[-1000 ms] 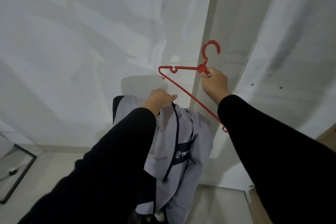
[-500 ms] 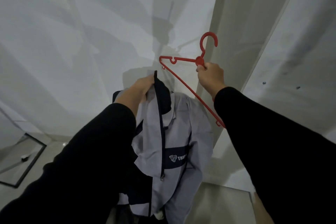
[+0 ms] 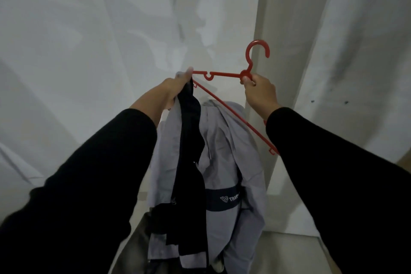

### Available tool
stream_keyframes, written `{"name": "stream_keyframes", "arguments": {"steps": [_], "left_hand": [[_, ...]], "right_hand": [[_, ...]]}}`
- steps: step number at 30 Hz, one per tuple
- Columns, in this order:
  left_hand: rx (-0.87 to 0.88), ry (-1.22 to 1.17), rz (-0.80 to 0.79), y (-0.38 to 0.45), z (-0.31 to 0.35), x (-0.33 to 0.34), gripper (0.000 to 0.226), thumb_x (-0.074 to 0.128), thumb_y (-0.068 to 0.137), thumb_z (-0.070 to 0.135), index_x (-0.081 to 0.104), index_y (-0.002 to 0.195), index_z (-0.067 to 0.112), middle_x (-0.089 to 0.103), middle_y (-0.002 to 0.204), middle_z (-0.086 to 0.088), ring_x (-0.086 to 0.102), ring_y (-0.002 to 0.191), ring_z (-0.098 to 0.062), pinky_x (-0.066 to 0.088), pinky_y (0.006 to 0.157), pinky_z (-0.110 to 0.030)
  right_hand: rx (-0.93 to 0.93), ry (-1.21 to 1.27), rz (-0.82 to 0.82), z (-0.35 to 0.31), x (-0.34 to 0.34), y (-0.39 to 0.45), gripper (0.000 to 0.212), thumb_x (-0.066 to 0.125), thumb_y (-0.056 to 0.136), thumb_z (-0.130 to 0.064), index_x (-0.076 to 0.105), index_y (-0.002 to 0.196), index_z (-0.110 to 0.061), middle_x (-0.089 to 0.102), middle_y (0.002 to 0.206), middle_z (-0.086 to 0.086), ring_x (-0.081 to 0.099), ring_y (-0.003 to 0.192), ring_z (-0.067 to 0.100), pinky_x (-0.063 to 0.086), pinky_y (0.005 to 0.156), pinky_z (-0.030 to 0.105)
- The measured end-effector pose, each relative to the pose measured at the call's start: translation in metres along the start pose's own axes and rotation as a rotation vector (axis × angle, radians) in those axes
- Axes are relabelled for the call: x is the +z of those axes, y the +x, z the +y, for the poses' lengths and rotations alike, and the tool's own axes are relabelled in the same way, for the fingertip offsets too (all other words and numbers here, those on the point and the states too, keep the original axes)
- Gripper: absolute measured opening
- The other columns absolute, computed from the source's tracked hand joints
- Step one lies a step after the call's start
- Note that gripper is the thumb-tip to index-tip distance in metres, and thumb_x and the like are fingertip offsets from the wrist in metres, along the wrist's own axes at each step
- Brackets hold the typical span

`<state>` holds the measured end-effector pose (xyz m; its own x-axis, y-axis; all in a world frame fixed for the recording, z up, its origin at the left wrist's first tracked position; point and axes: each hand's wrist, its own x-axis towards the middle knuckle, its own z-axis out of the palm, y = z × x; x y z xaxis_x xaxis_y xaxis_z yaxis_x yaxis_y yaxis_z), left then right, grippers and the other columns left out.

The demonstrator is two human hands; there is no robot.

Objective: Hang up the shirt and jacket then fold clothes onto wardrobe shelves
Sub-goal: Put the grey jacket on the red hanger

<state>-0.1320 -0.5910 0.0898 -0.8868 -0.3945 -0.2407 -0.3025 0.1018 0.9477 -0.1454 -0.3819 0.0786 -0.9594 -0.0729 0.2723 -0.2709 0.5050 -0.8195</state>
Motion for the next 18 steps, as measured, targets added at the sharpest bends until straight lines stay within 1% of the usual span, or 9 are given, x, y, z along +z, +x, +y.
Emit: {"name": "stream_keyframes", "arguments": {"steps": [1,2,4,7,12,14,16,17,18], "left_hand": [[0.033,0.043,-0.026,-0.005,0.002,-0.003,0.079,0.070,0.074,0.053,0.048,0.127,0.000,0.056,0.125,-0.013,0.057,0.114,-0.031,0.047,0.099,-0.040],[0.074,0.074,-0.019,-0.010,0.004,-0.006,0.075,0.072,0.077,0.045,0.045,0.130,-0.002,0.056,0.126,-0.014,0.057,0.114,-0.031,0.048,0.097,-0.037],[0.157,0.138,0.070,-0.018,0.008,-0.013,0.061,0.066,0.086,0.032,0.044,0.131,-0.004,0.056,0.127,-0.016,0.058,0.111,-0.030,0.049,0.093,-0.034],[0.231,0.084,0.130,-0.036,0.021,-0.024,0.046,0.057,0.092,0.026,0.049,0.126,-0.003,0.059,0.122,-0.017,0.058,0.096,-0.027,0.048,0.082,-0.030],[0.304,0.035,0.182,-0.070,0.047,-0.043,0.036,0.050,0.095,0.020,0.052,0.126,0.003,0.059,0.122,-0.016,0.058,0.111,-0.030,0.044,0.080,-0.028],[0.328,-0.025,0.170,-0.079,0.054,-0.048,0.034,0.048,0.095,0.017,0.053,0.126,0.005,0.060,0.121,-0.015,0.059,0.110,-0.029,0.045,0.081,-0.028],[0.349,-0.089,0.122,-0.089,0.059,-0.051,0.035,0.046,0.096,0.015,0.051,0.130,0.008,0.059,0.116,-0.012,0.059,0.107,-0.026,0.046,0.081,-0.028],[0.353,-0.122,0.091,-0.094,0.061,-0.052,0.036,0.045,0.097,0.015,0.049,0.132,0.009,0.057,0.112,-0.009,0.058,0.104,-0.024,0.046,0.081,-0.028],[0.351,-0.161,0.050,-0.099,0.062,-0.053,0.037,0.045,0.097,0.016,0.048,0.133,0.009,0.056,0.111,-0.007,0.057,0.101,-0.023,0.047,0.082,-0.029]], "right_hand": [[0.000,0.007,0.016,-0.005,-0.005,-0.007,0.037,0.035,0.102,-0.031,0.057,0.123,-0.011,0.061,0.122,0.003,0.050,0.101,0.013,0.034,0.084,0.022],[-0.002,0.011,0.031,-0.008,-0.010,-0.014,0.036,0.035,0.102,-0.031,0.058,0.123,-0.011,0.061,0.123,0.003,0.052,0.106,0.015,0.034,0.086,0.023],[-0.015,0.005,0.055,-0.015,-0.020,-0.029,0.036,0.036,0.102,-0.030,0.059,0.121,-0.010,0.062,0.119,0.004,0.054,0.110,0.017,0.035,0.088,0.024],[-0.027,0.002,0.071,-0.025,-0.035,-0.053,0.036,0.037,0.102,-0.032,0.061,0.116,-0.010,0.061,0.108,0.000,0.052,0.101,0.014,0.036,0.086,0.025],[-0.015,-0.004,0.102,-0.046,-0.055,-0.094,0.036,0.037,0.102,-0.031,0.061,0.115,-0.007,0.054,0.102,-0.005,0.048,0.098,0.011,0.036,0.088,0.024],[-0.006,-0.011,0.092,-0.051,-0.060,-0.108,0.036,0.038,0.102,-0.032,0.061,0.113,-0.007,0.056,0.091,-0.006,0.051,0.090,0.013,0.039,0.084,0.026],[0.000,-0.014,0.082,-0.057,-0.063,-0.119,0.037,0.039,0.101,-0.032,0.061,0.112,-0.006,0.051,0.078,-0.009,0.047,0.075,0.008,0.037,0.072,0.021],[-0.002,-0.019,0.077,-0.060,-0.064,-0.124,0.037,0.039,0.101,-0.033,0.061,0.113,-0.006,0.051,0.078,-0.010,0.046,0.072,0.007,0.036,0.068,0.020],[-0.007,-0.031,0.070,-0.063,-0.064,-0.128,0.038,0.038,0.101,-0.033,0.061,0.114,-0.006,0.053,0.083,-0.009,0.047,0.076,0.007,0.037,0.071,0.020]]}}
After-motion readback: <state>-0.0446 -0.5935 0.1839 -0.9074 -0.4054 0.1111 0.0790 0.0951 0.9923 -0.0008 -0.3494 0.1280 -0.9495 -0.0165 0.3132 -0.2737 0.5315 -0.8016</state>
